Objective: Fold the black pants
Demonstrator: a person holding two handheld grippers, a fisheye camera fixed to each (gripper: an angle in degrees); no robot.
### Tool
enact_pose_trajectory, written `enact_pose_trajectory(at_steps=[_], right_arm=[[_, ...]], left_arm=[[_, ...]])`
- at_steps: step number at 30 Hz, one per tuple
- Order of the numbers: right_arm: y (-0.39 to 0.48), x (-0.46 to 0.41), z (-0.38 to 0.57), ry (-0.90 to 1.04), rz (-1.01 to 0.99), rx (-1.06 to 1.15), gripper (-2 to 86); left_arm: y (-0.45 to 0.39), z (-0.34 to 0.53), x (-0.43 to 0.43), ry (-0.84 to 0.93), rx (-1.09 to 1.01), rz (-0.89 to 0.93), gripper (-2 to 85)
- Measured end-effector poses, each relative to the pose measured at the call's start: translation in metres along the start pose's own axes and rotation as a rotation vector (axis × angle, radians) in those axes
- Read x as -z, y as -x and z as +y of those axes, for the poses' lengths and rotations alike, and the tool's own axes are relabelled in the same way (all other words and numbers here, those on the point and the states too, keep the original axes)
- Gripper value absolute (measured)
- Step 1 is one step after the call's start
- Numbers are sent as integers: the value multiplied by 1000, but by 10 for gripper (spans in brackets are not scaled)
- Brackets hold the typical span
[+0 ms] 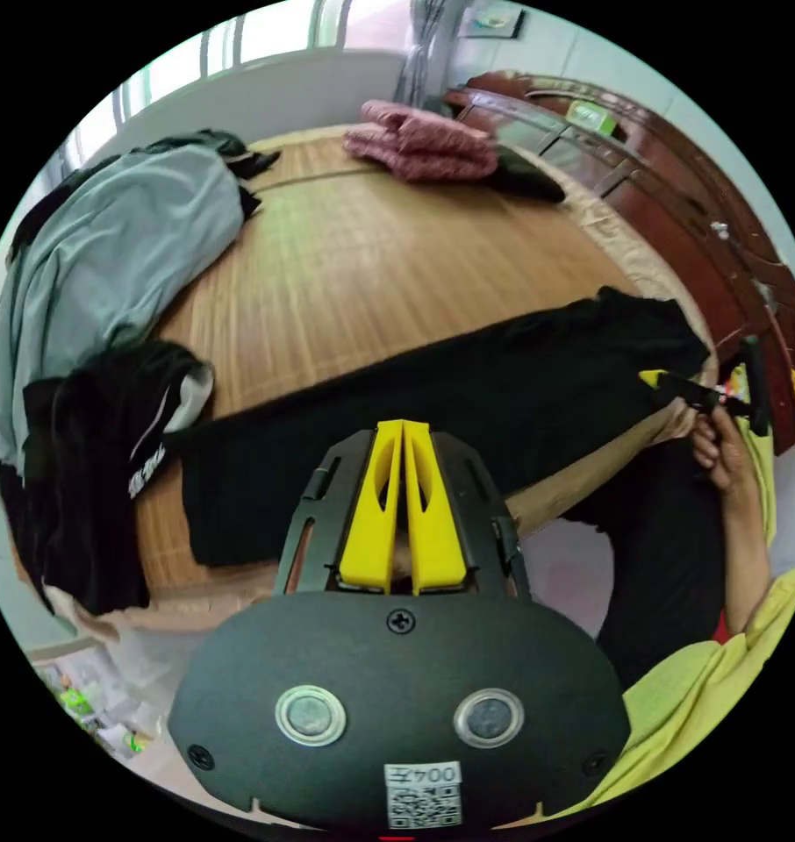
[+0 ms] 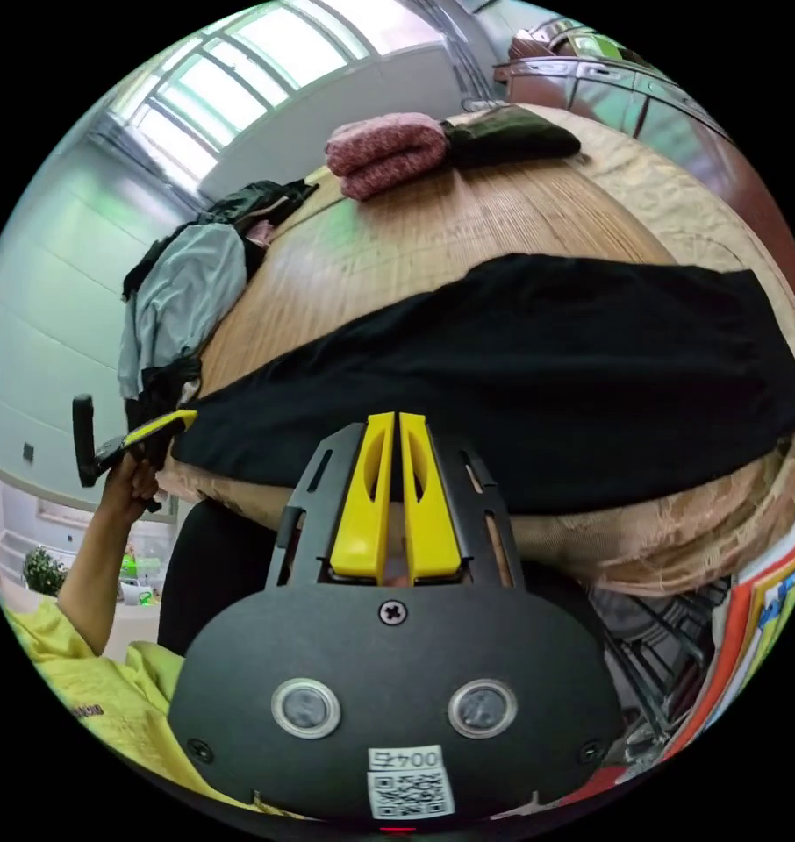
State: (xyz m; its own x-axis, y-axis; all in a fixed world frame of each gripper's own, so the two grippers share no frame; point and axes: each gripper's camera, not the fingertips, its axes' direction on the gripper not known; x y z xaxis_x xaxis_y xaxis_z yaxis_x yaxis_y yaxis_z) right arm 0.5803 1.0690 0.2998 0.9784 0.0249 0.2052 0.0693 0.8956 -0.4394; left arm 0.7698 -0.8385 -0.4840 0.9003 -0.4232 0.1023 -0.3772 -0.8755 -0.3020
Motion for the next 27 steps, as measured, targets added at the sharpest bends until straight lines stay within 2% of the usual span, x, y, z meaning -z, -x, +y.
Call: enact_pose_trajectory(at_steps=[1,5,8,11,14,17,21,25,27], right_arm=[[1,-7,0,77,55,-9,10],[8,0,2,118,87,3,-3],[19,27,15,64,145,61,-6],[14,36,35,67,180,35,-7],[0,42,54,27,121,-81,-7],[-4,53,64,-71,55,-126,-7],[9,45,65,-30,147,-104,-7],[20,28,64,71,232,-62,-8],[21,28,65,63,241,-63,-8]], left_arm=[[8,12,-10,74,29,-31,1],[22,51,31,-76,108,52,1],[20,93,67,-175,98,131,1],[24,146,77,-196,157,47,1],[37,195,79,-248,282,88,1],[38,225,79,-273,319,93,1],[29,235,90,-284,240,79,1],[13,246,90,-223,131,46,1],[7,251,92,-210,92,24,1]])
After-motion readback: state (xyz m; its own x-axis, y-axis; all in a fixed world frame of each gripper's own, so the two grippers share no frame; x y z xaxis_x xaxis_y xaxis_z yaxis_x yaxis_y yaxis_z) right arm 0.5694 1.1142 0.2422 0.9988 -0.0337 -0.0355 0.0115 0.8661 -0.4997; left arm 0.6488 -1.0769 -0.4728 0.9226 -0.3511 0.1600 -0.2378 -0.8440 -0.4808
